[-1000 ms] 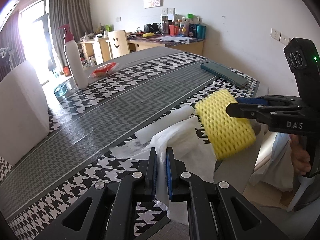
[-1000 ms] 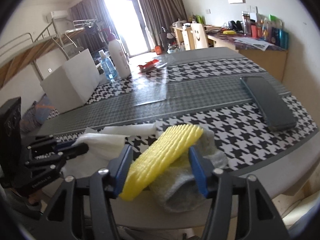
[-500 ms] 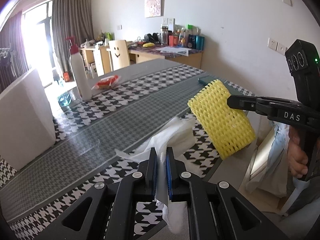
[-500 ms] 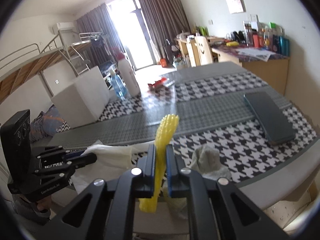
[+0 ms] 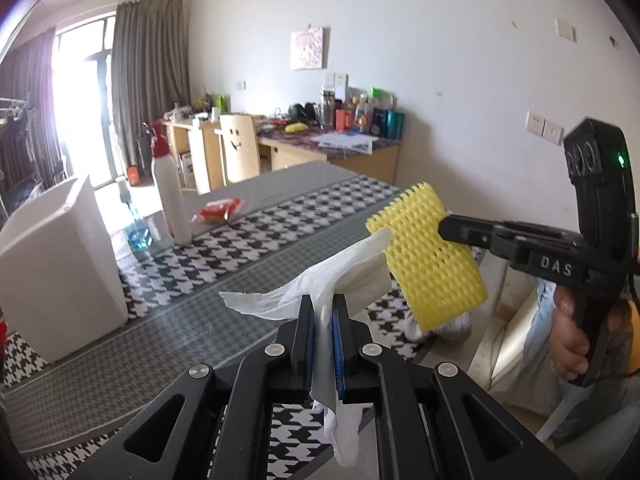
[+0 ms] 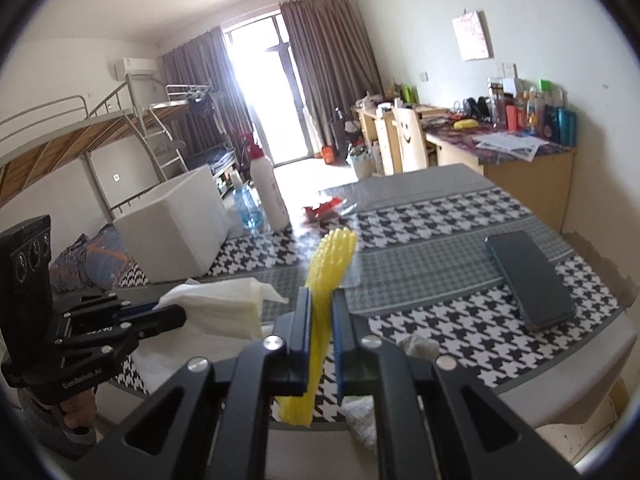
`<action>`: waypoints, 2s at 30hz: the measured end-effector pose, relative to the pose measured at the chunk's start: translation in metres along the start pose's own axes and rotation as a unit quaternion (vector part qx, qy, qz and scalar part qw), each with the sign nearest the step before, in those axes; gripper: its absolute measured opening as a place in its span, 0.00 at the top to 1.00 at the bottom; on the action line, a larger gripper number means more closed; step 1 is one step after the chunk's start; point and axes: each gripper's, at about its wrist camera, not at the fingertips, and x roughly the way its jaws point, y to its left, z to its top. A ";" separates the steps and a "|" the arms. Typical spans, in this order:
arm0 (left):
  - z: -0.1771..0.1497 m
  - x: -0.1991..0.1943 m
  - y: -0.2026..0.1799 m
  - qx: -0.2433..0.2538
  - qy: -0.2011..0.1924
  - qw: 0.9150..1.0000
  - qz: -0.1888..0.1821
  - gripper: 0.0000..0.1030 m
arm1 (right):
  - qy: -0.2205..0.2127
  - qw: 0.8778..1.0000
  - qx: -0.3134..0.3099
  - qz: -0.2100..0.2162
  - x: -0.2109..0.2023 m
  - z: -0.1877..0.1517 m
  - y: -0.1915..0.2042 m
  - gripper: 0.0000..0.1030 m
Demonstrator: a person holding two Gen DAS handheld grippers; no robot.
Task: Organize soft objects
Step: 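Lift the plastic sheet with the left gripper while the right gripper lifts the foam sleeve, then carry the sheet and the foam sleeve in both grippers over the white foam box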
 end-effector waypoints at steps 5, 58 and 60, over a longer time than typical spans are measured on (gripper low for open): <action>0.007 -0.006 0.005 -0.011 -0.010 1.000 0.008 0.92 | -0.016 1.000 -0.010 0.001 -0.004 0.005 0.004 0.89; 0.046 -0.044 0.050 -0.028 -0.085 0.989 0.118 0.92 | -0.070 0.992 -0.087 0.051 0.019 0.058 0.067 0.88; 0.048 -0.044 0.053 -0.028 -0.086 0.988 0.123 0.92 | -0.071 0.992 -0.087 0.053 0.020 0.060 0.068 0.88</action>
